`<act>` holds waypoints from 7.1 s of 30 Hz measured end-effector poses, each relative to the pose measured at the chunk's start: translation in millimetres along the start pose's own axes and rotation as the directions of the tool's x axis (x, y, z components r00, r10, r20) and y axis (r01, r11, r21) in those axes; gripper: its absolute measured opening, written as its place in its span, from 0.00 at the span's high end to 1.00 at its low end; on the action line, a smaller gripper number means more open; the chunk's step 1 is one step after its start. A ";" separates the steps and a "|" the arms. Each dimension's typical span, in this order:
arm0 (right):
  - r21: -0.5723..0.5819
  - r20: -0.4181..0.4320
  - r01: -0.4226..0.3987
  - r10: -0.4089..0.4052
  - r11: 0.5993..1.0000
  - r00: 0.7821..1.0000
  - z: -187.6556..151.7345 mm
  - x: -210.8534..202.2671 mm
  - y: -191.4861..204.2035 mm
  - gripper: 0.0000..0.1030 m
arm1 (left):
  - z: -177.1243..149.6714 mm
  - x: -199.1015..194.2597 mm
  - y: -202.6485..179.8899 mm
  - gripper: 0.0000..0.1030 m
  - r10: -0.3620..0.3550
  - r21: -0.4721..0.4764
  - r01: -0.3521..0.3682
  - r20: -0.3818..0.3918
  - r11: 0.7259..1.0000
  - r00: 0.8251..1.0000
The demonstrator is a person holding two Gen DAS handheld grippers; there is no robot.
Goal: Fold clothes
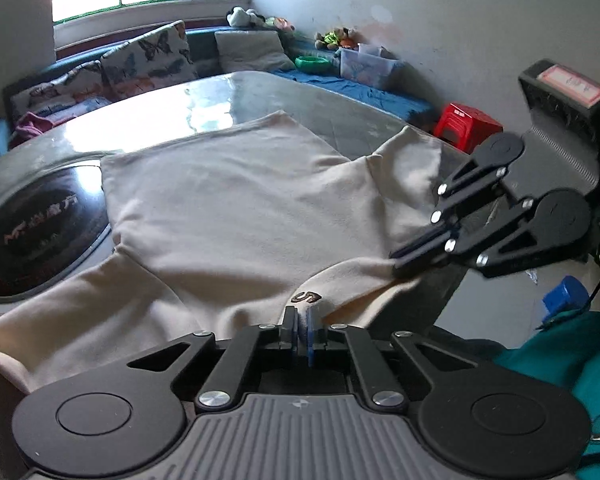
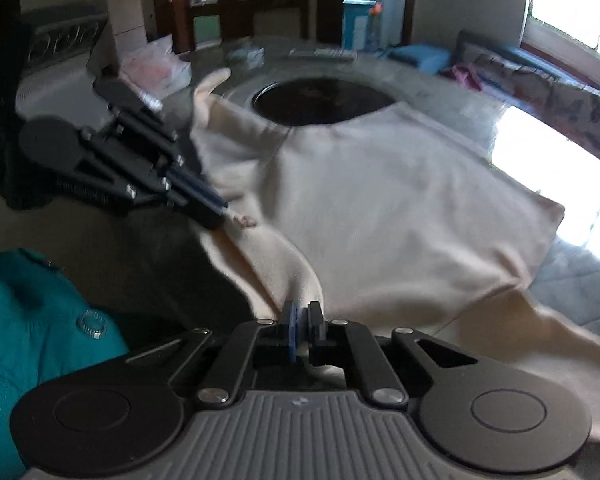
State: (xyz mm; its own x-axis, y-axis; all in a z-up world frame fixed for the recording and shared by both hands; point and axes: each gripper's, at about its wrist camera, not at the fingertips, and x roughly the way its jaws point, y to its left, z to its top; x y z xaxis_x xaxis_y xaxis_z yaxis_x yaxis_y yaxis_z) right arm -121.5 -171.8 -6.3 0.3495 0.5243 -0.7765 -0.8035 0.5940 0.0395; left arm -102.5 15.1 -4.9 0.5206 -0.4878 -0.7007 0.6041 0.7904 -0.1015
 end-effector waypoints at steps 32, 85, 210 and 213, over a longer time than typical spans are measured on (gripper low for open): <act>0.311 0.037 0.241 -0.265 0.919 0.964 22.5 1.6 -143.8 0.77 | 61.0 74.4 53.7 0.92 0.062 -0.167 -0.055 0.033 0.984 0.998; 0.435 0.051 0.361 -0.423 0.825 0.905 -20.8 -32.4 -131.0 0.59 | -19.2 -13.6 196.9 0.85 0.714 -0.318 -0.699 -0.092 0.640 0.695; 0.297 0.128 0.160 -0.205 0.941 0.970 13.2 16.7 -80.2 0.71 | -39.2 -29.9 127.3 0.65 0.735 -0.606 -0.617 -0.078 0.502 0.674; 0.292 0.131 0.155 -0.200 0.944 0.971 14.1 16.8 -77.7 0.71 | -46.6 -34.7 144.3 0.62 0.781 -0.634 -0.662 -0.142 0.400 0.608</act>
State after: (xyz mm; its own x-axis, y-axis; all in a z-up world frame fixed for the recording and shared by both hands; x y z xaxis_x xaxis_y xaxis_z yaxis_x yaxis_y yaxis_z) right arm -46.4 -200.6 -13.6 0.5630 0.4706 -0.6793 -0.5638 0.8198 0.1006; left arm -61.5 163.4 -28.2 0.7026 0.3731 -0.6060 -0.4853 0.8740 -0.0246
